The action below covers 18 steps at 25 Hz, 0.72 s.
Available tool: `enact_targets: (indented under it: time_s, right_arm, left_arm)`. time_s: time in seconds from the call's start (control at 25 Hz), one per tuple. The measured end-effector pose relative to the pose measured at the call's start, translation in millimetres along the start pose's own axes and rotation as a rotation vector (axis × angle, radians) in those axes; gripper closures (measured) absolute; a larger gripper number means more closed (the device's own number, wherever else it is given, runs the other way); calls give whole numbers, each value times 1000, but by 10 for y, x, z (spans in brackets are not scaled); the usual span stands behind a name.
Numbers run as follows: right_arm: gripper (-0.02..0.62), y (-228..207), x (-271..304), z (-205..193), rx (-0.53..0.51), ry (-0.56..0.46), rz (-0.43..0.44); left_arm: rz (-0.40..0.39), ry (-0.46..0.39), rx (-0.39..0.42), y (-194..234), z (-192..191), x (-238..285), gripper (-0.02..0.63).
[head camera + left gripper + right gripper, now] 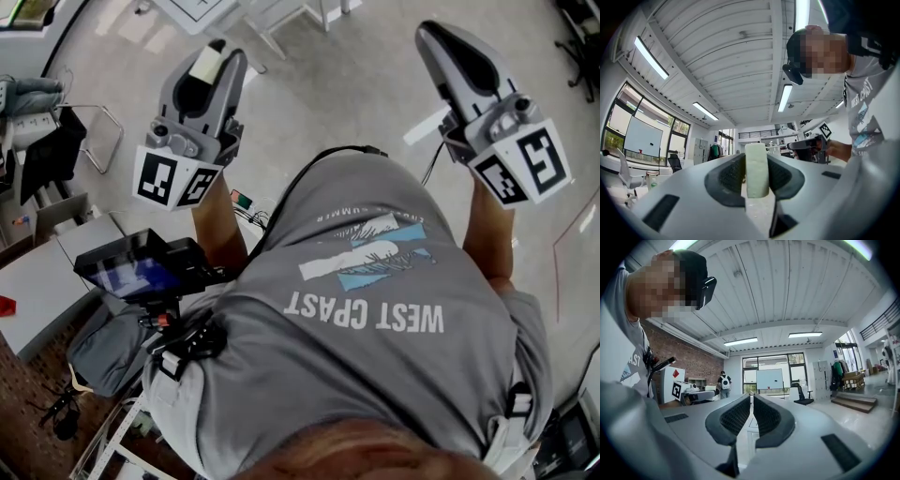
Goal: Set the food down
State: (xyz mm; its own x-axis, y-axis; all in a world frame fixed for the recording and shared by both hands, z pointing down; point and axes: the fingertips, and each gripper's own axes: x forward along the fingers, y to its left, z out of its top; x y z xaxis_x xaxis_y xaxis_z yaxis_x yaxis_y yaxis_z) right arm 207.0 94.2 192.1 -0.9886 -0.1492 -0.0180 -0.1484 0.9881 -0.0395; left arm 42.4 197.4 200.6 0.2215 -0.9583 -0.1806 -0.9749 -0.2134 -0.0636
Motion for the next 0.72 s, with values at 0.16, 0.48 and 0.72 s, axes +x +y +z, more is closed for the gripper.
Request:
enact_targets:
  time_s: [0.16, 0.48, 0.72]
  right_arm:
    - [588, -104, 129, -77, 22, 26, 14]
    - [588, -333, 1188, -180, 43, 27, -20]
    - [588, -724, 1516, -229, 60, 26, -100]
  left_arm:
    - [9, 8, -10, 58, -25, 76, 495]
    - [-31, 25, -30, 1154, -229, 276, 495]
    - [-126, 17, -33, 1599, -308, 805, 495]
